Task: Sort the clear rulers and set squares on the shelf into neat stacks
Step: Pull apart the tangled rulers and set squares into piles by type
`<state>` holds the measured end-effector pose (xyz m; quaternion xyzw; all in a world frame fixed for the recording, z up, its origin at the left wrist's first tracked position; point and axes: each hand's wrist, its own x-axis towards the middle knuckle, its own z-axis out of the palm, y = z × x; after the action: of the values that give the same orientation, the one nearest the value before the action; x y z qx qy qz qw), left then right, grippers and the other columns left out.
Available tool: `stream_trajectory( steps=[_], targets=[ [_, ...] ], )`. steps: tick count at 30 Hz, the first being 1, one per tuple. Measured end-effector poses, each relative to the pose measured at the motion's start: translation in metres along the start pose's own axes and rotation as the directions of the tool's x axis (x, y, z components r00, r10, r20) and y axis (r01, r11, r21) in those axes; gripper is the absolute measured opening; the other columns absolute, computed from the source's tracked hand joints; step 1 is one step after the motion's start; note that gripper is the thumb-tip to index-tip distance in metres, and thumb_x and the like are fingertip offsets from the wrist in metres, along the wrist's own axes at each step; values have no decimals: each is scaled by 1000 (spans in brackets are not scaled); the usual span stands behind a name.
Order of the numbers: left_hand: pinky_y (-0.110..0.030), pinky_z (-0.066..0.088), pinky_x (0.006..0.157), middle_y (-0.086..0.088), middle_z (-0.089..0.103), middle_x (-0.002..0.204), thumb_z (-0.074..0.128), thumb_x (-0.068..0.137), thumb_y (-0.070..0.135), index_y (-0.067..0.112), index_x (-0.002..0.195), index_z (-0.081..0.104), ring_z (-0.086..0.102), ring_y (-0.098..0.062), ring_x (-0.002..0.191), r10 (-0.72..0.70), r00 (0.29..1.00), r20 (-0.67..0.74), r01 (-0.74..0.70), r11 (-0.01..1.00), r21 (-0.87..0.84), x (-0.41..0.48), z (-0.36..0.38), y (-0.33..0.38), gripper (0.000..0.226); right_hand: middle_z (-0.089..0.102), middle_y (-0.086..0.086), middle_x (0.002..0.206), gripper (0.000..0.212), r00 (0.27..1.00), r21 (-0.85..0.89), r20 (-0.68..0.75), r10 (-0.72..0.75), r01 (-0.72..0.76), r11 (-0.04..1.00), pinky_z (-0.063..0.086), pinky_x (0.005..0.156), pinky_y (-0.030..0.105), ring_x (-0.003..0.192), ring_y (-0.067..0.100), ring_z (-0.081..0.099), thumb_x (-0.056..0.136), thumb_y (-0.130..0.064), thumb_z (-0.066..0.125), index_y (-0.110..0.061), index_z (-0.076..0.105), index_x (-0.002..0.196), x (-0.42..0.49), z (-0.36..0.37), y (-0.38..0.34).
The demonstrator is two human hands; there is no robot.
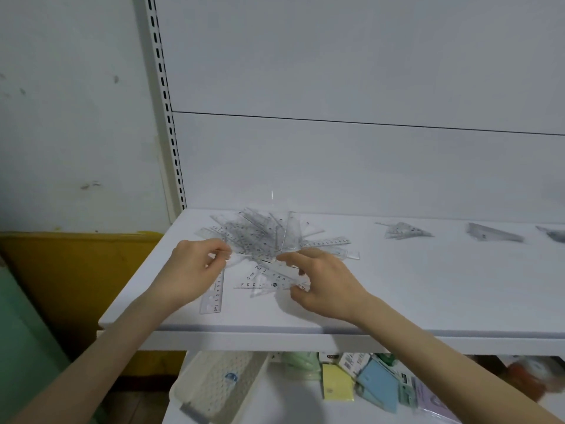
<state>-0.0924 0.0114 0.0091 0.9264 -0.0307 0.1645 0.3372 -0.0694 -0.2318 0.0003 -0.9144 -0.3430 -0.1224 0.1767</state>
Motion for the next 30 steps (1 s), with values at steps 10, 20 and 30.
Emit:
stream_trajectory(
  steps=[10, 20, 30],
  targets=[
    [-24, 37, 43, -8, 50, 92, 53, 96, 19, 10, 98, 62, 49, -16, 55, -125, 929, 348, 344, 637, -690, 14, 49, 60, 13, 66, -8, 105, 56, 981, 427, -44, 190, -154, 891, 50, 74, 17, 88, 7, 60, 76, -8, 77, -17, 57, 128, -33, -25, 30],
    [-18, 26, 35, -20, 66, 89, 55, 76, 28, 12, 86, 52, 43, -18, 48, 18, 790, 613, 553, 410, -725, 31, 121, 148, 19, 66, -11, 98, 52, 916, 413, -127, 380, -300, 860, 49, 67, 16, 84, 5, 61, 77, -12, 77, -23, 60, 125, -111, -73, 98],
    [-21, 23, 43, -10, 56, 73, 41, 88, 6, 7, 69, 55, 39, -19, 51, -82, 876, 476, 435, 564, -702, 33, 249, 269, 23, 65, -10, 89, 48, 884, 390, -78, 462, -399, 830, 44, 70, 12, 75, 5, 58, 80, -23, 77, -29, 57, 123, -213, -138, 230]
  ],
)
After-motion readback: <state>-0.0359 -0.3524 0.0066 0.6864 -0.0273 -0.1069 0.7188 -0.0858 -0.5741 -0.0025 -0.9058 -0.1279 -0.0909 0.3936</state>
